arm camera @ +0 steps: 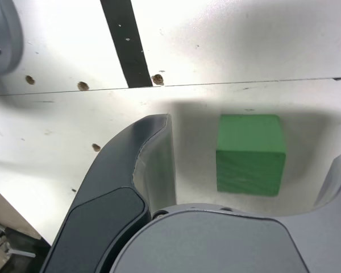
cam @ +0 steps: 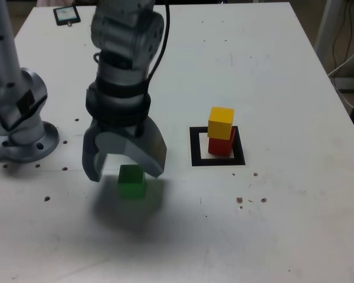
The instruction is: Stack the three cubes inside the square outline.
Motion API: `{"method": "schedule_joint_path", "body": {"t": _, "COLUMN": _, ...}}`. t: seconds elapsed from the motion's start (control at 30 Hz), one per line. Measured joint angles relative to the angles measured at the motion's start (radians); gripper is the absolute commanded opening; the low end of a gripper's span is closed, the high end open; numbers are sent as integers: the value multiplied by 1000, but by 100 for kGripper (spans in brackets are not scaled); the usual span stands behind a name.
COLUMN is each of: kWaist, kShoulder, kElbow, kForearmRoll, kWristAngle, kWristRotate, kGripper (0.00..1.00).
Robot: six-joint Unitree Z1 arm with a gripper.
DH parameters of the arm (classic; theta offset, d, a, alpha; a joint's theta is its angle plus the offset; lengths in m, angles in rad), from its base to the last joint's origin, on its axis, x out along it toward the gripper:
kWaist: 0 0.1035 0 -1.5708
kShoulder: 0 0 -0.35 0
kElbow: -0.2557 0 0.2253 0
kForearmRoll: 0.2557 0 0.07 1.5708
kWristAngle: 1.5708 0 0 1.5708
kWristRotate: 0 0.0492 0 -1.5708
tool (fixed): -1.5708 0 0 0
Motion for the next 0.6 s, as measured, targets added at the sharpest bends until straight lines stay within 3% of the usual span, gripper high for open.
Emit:
{"method": "schedule_joint_path", "body": {"t": 0.3, "kWaist": 0, "kShoulder": 70, "kElbow": -13, "kForearmRoll": -25, "kWristAngle": -33, "kWristRotate": -14, "kGripper": 75}}
{"method": "schedule_joint_path", "body": {"t": 0.6, "kWaist": 5, "kShoulder": 80, "kElbow": -20, "kForearmRoll": -43, "kWristAngle": -31, "kWristRotate": -17, "kGripper": 50}}
